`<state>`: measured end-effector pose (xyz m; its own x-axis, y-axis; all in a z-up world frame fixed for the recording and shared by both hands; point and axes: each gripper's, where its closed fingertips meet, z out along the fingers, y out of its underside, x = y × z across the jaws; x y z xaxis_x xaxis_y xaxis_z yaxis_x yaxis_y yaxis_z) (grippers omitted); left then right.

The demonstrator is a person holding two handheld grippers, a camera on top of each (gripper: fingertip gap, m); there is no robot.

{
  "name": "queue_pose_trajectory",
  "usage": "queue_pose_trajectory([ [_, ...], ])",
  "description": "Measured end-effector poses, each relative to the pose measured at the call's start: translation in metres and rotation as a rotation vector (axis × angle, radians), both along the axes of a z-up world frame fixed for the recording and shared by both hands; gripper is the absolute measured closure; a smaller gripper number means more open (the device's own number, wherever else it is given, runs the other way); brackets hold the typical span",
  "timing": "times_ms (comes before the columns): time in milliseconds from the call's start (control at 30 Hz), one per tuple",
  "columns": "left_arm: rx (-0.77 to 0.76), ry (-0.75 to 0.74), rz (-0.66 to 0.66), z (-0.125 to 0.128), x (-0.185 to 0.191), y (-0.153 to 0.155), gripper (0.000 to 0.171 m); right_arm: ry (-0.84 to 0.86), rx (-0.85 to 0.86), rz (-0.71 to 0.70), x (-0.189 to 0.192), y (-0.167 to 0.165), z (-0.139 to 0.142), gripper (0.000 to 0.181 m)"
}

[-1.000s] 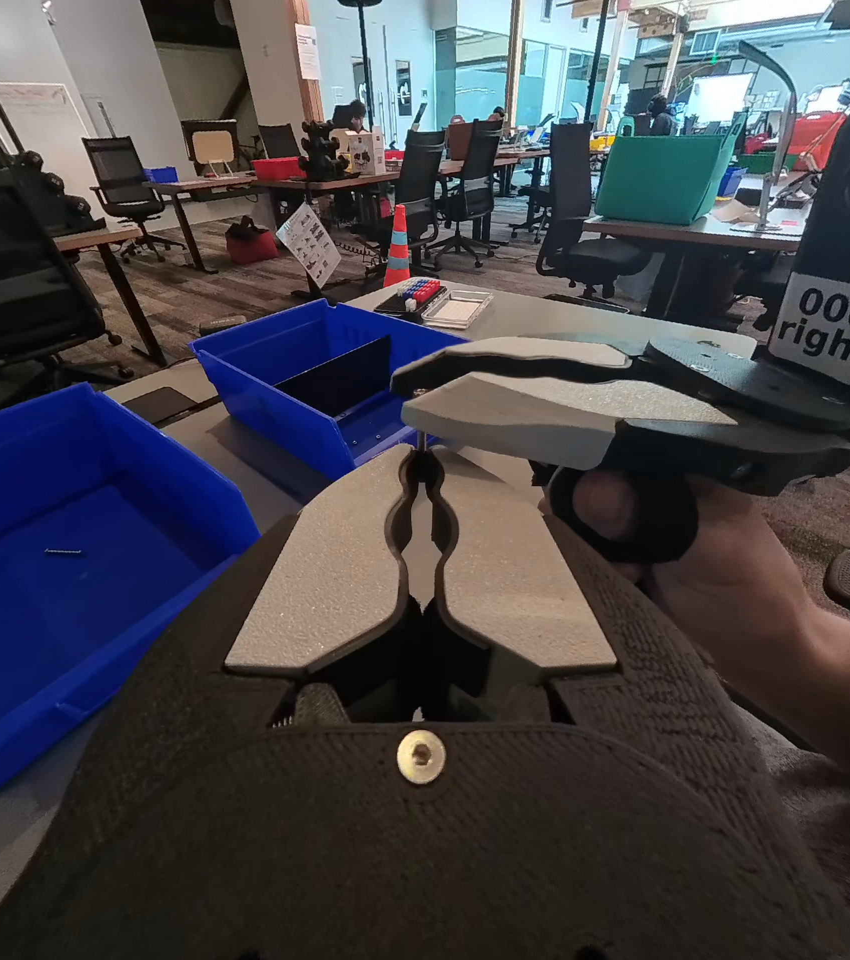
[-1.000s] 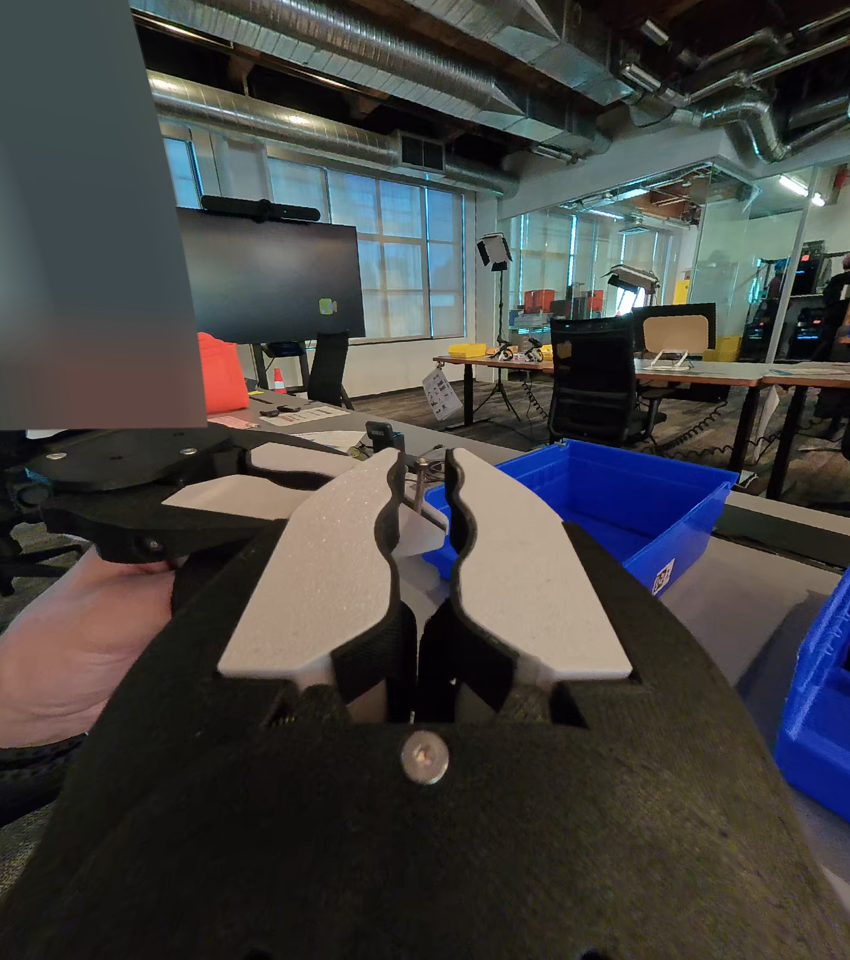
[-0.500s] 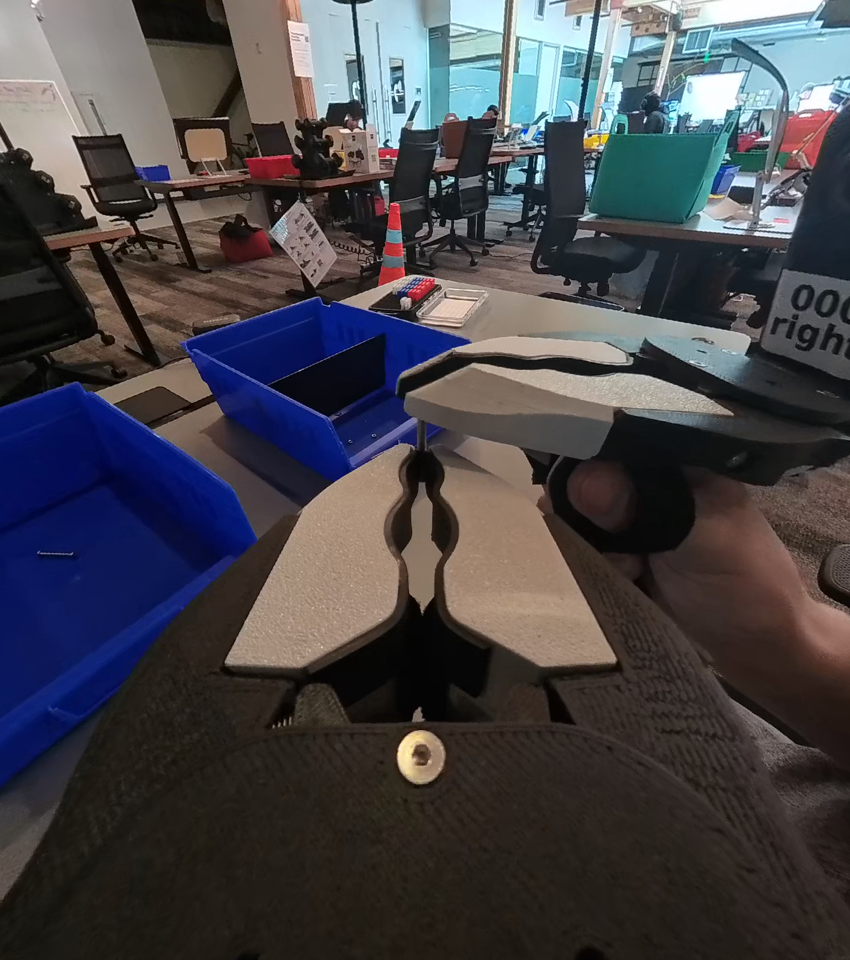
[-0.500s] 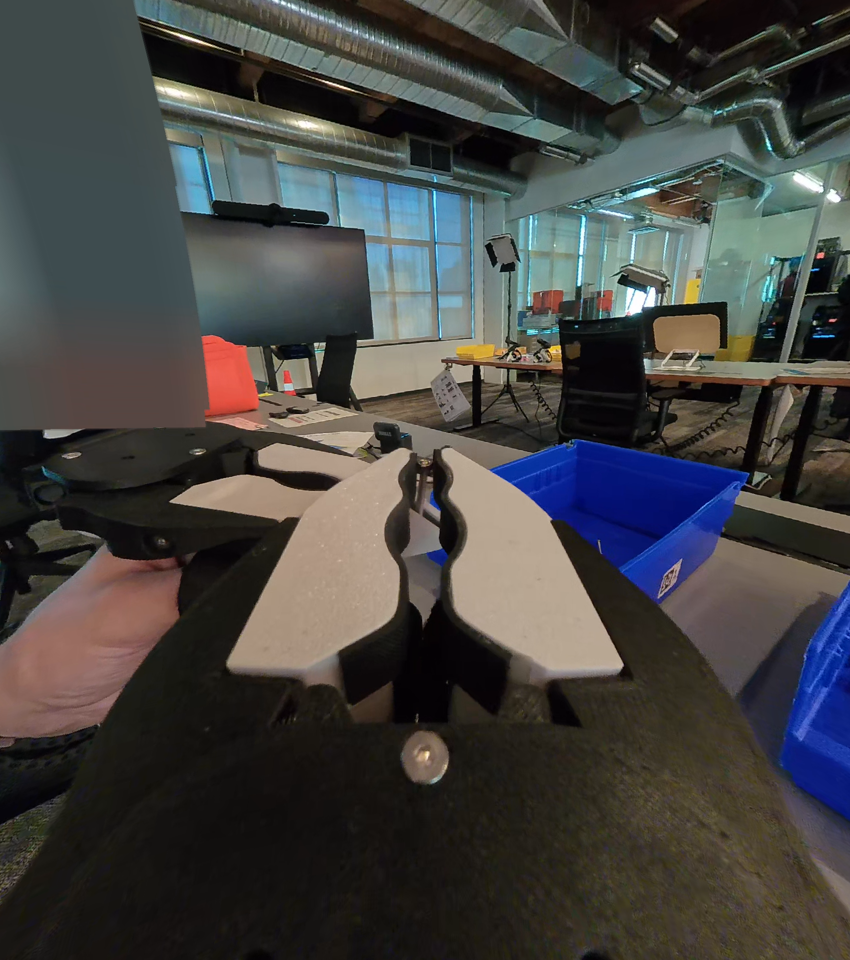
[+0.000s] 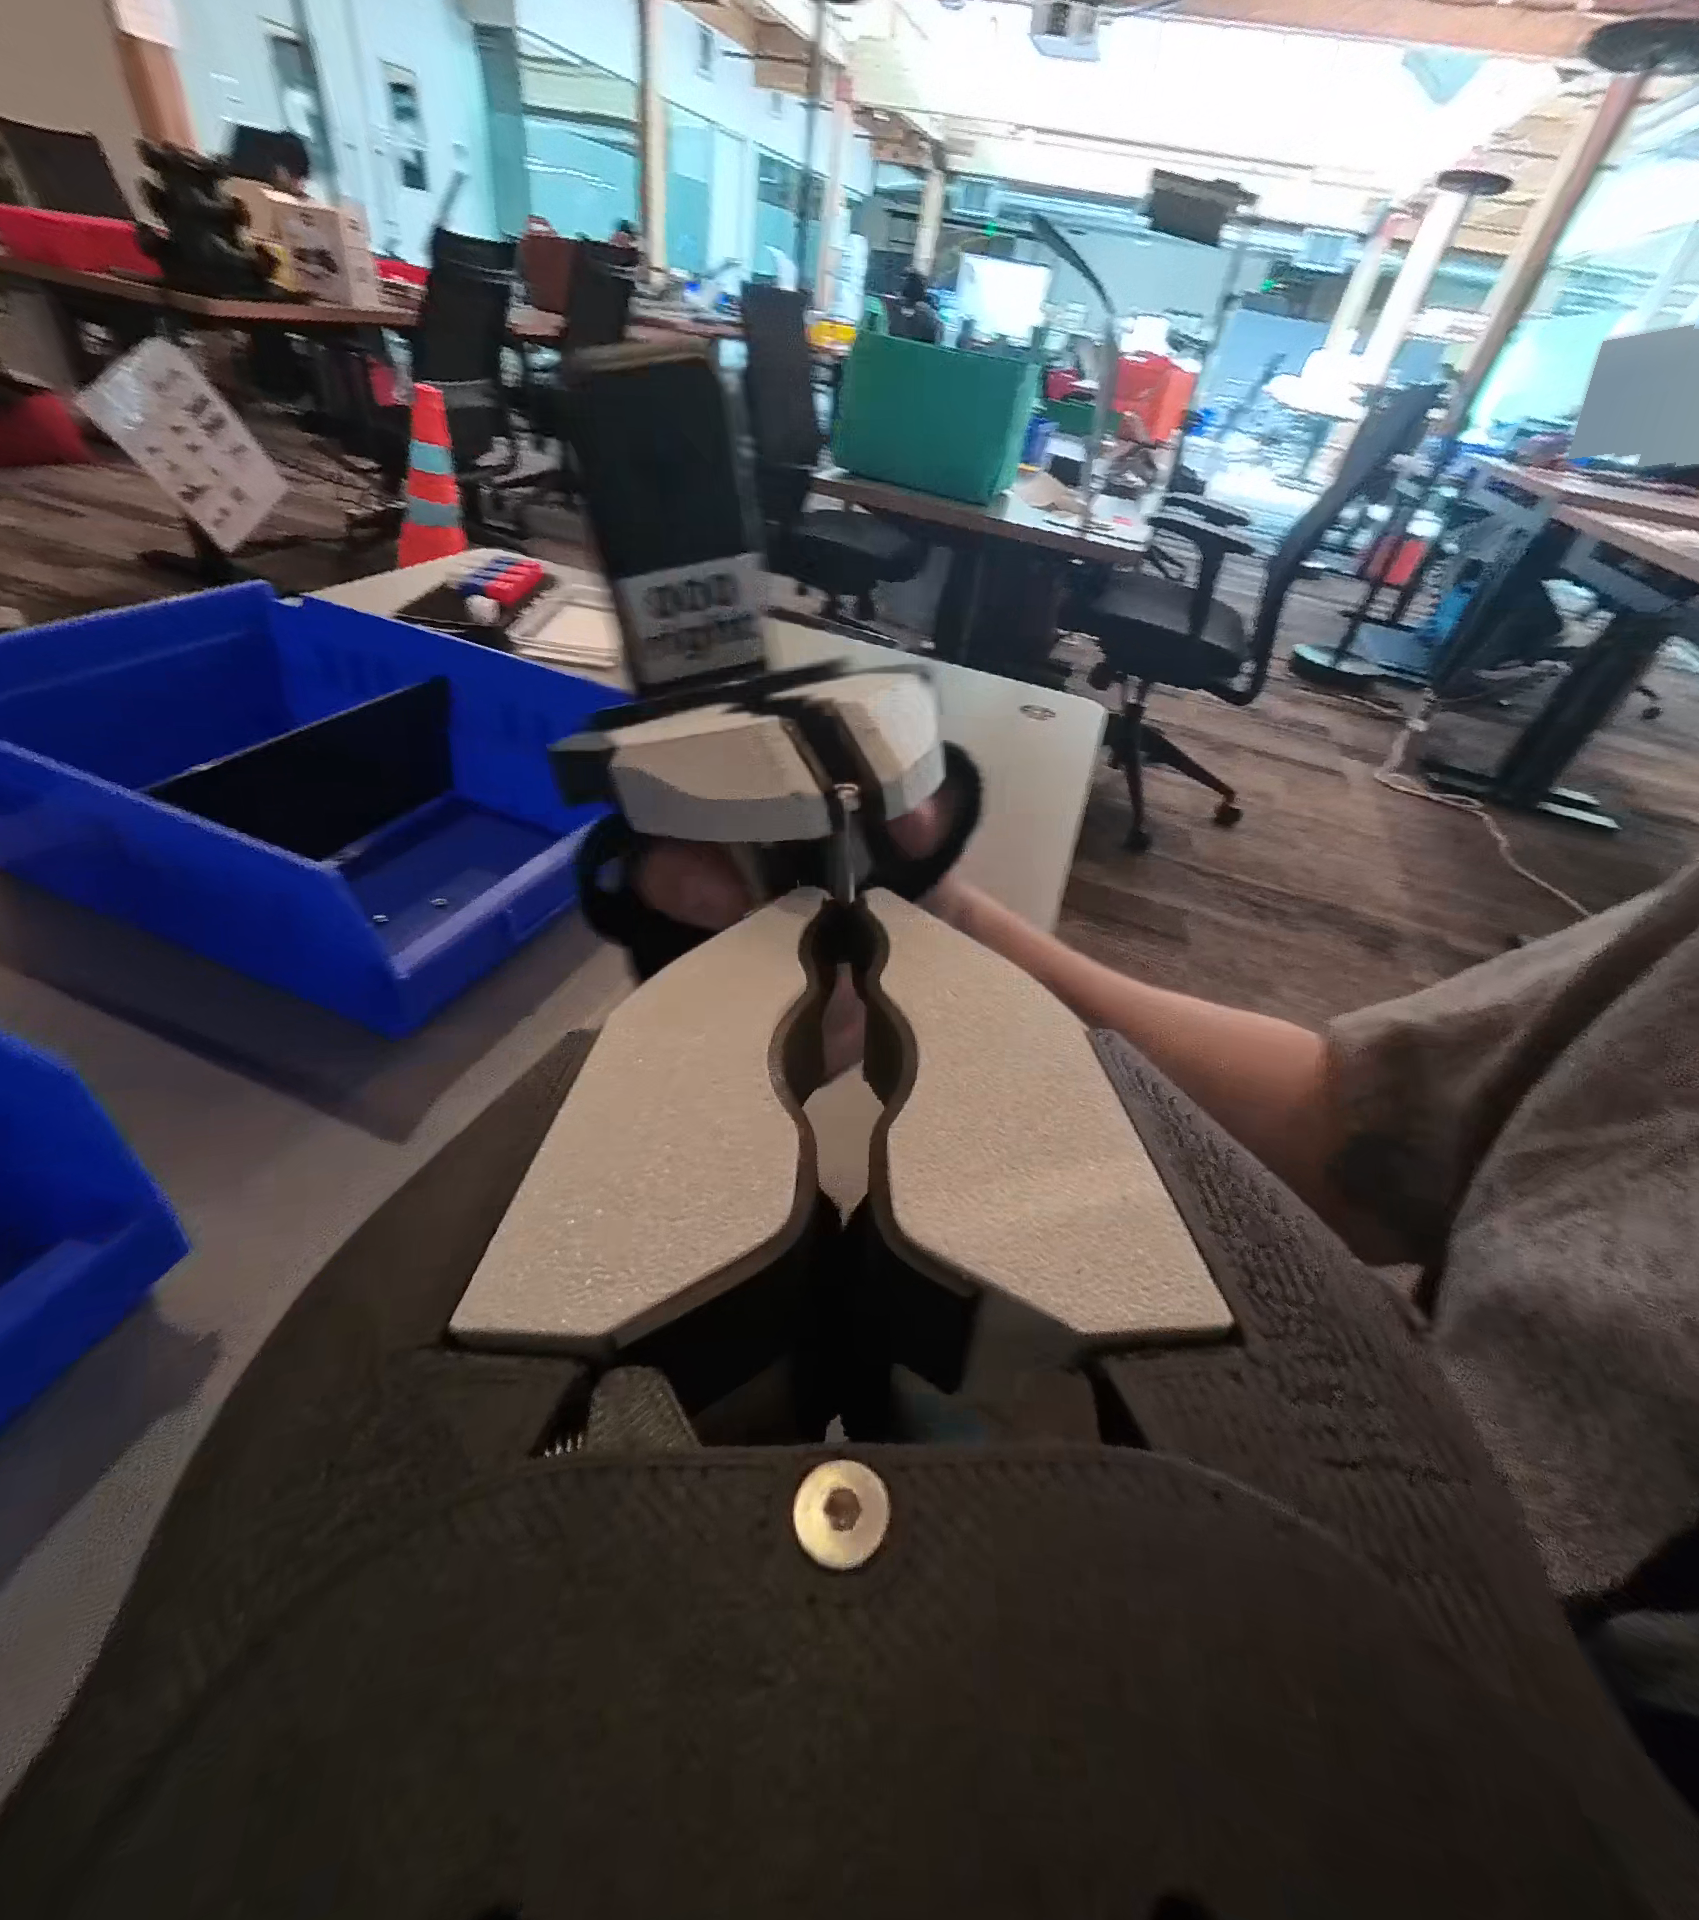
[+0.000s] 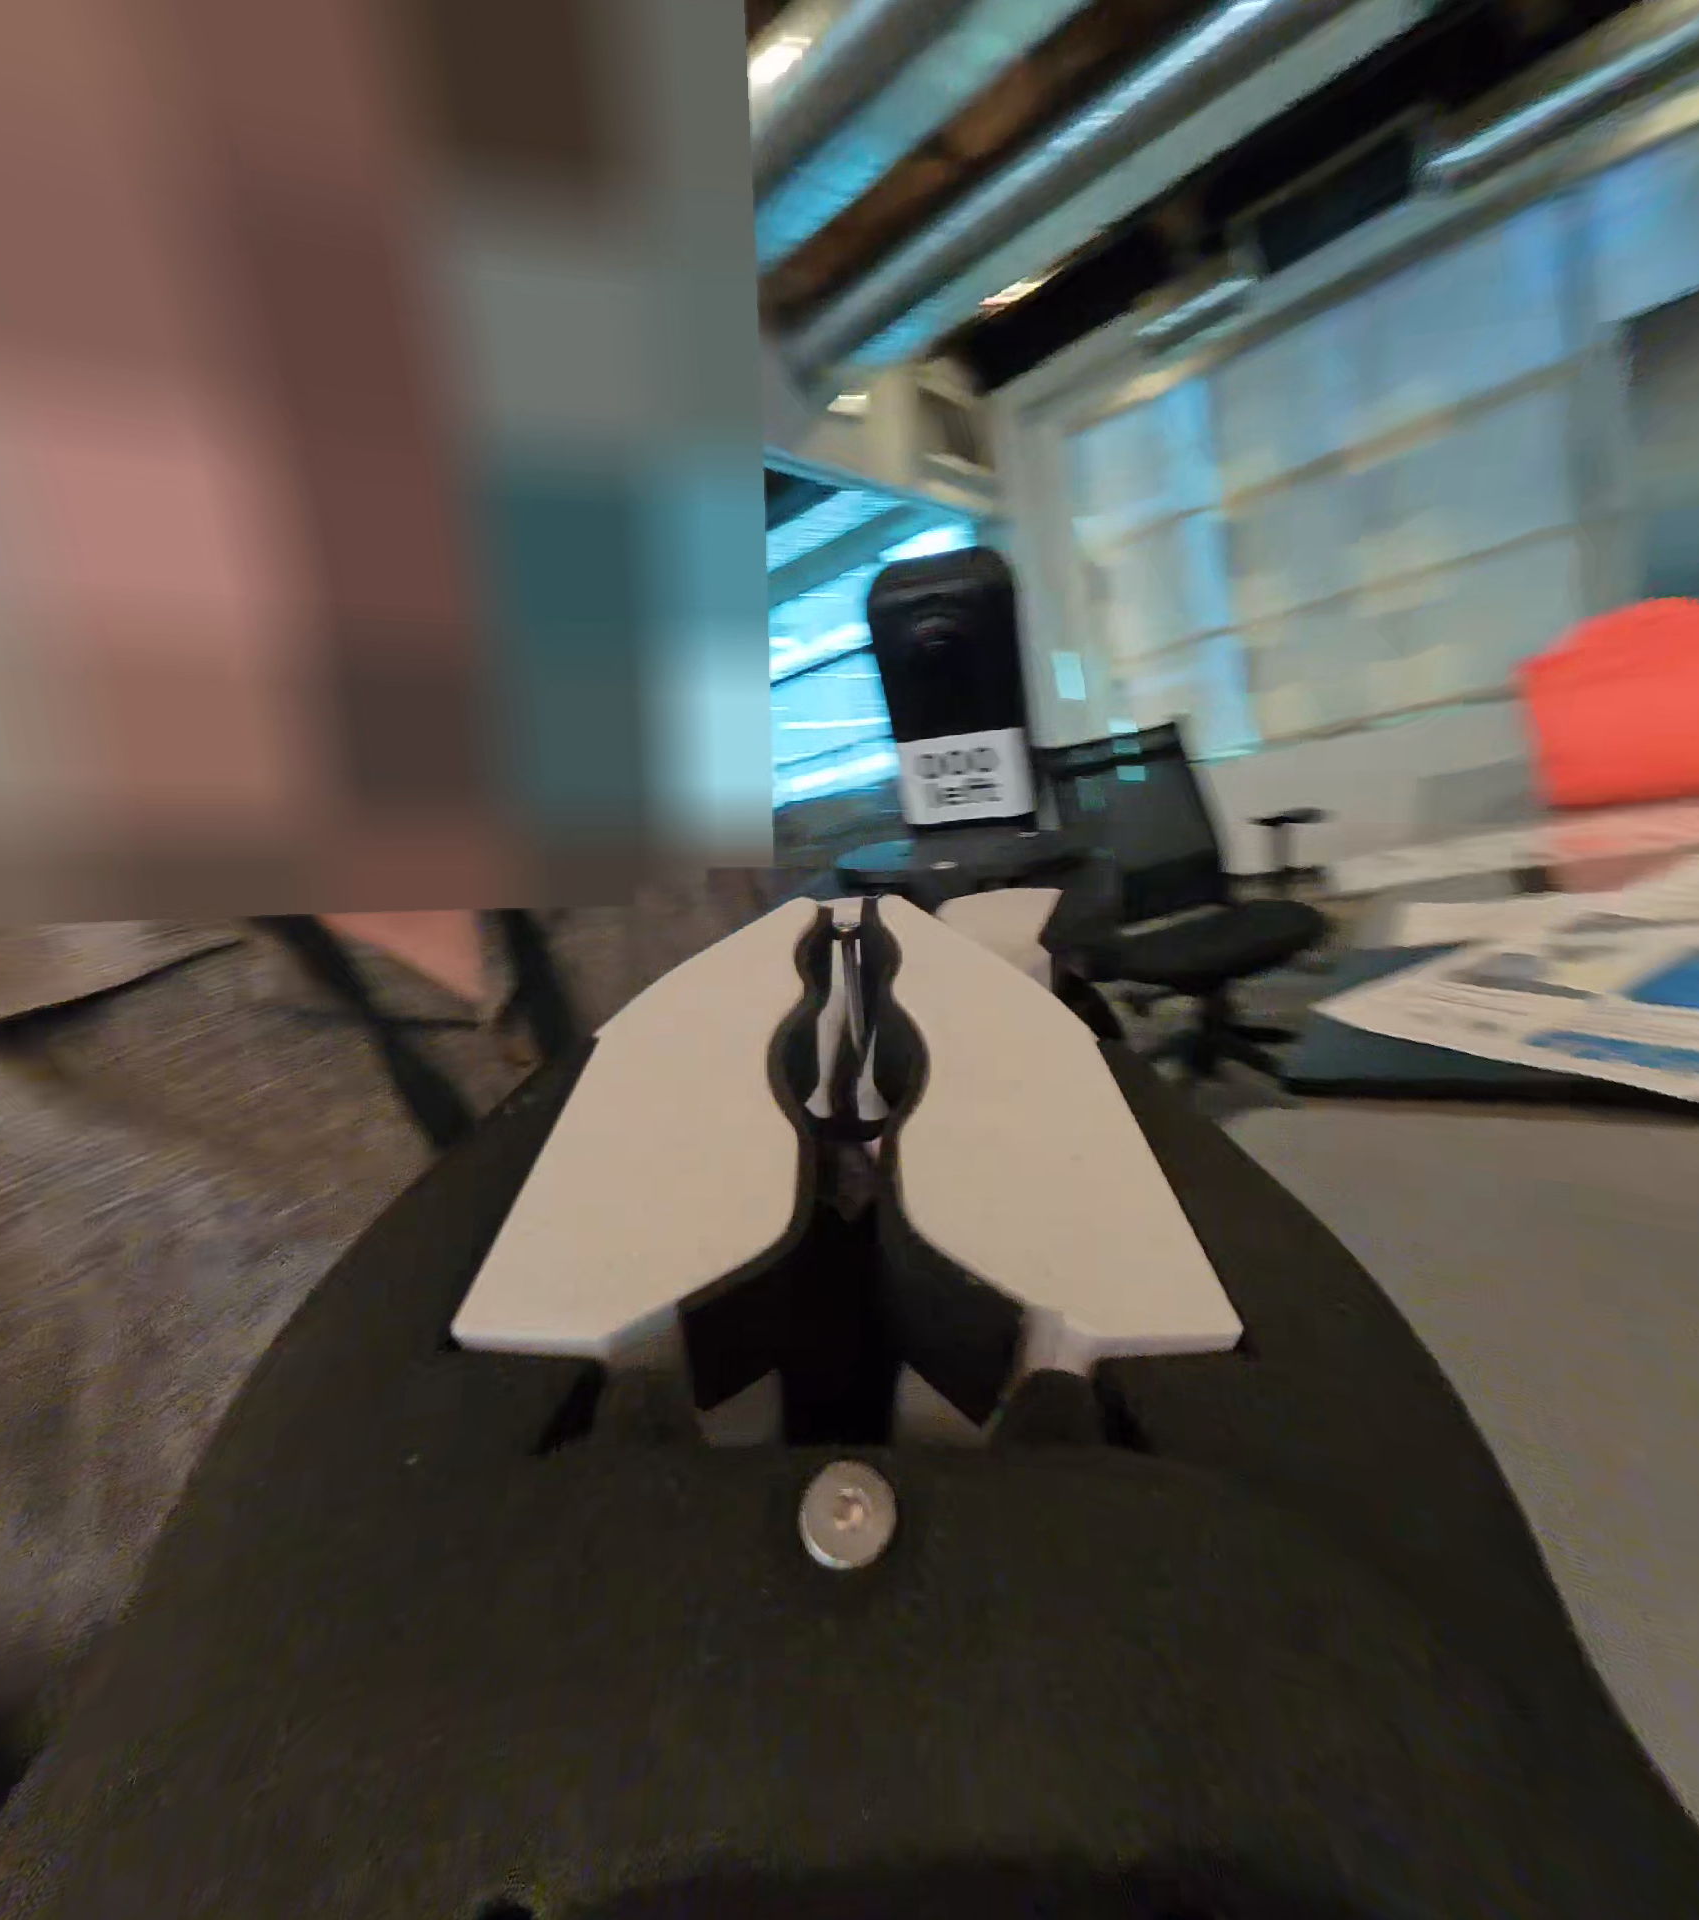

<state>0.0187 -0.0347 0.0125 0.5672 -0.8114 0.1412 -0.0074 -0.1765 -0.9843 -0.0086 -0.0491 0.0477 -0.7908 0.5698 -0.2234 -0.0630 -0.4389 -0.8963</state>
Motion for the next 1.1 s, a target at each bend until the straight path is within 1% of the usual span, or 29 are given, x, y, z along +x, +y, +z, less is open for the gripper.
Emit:
queue_pose_trajectory([
  [100, -0.019, 0.007, -0.074, -0.002, 0.015, -0.010, 0.170, 0.119, 0.017, 0.267, 0.020, -0.010, -0.001, 0.177],
  [167, -0.024, 0.020, -0.091, -0.006, 0.022, -0.013, 0.170, 0.162, 0.032, 0.448, 0.031, -0.013, -0.004, 0.176],
  [233, -0.042, 0.012, -0.112, -0.009, 0.027, -0.016, 0.170, 0.169, 0.050, 0.613, 0.039, -0.015, -0.008, 0.176],
  [367, -0.054, 0.000, -0.122, -0.011, 0.030, -0.017, 0.170, 0.181, 0.066, 0.828, 0.043, -0.015, -0.008, 0.176],
  [433, -0.050, -0.001, -0.110, -0.010, 0.028, -0.015, 0.169, 0.190, 0.075, 0.856, 0.041, -0.015, -0.006, 0.176],
  [667, -0.050, -0.009, -0.064, -0.008, 0.018, -0.009, 0.169, 0.166, 0.069, 0.792, 0.030, -0.017, -0.005, 0.176],
  [867, -0.045, 0.007, -0.048, -0.010, 0.016, -0.007, 0.169, 0.222, 0.040, 0.689, 0.031, -0.005, 0.004, 0.177],
  [967, -0.032, 0.017, -0.021, -0.008, 0.011, -0.004, 0.170, 0.222, 0.057, 0.545, 0.033, 0.003, 0.017, 0.177],
  [1033, -0.021, 0.026, 0.009, -0.006, 0.004, -0.001, 0.170, 0.202, 0.074, 0.382, 0.035, 0.012, 0.027, 0.177],
  [1100, -0.011, 0.047, 0.049, -0.006, -0.004, 0.004, 0.170, 0.142, 0.081, 0.129, 0.031, 0.031, 0.036, 0.177],
])
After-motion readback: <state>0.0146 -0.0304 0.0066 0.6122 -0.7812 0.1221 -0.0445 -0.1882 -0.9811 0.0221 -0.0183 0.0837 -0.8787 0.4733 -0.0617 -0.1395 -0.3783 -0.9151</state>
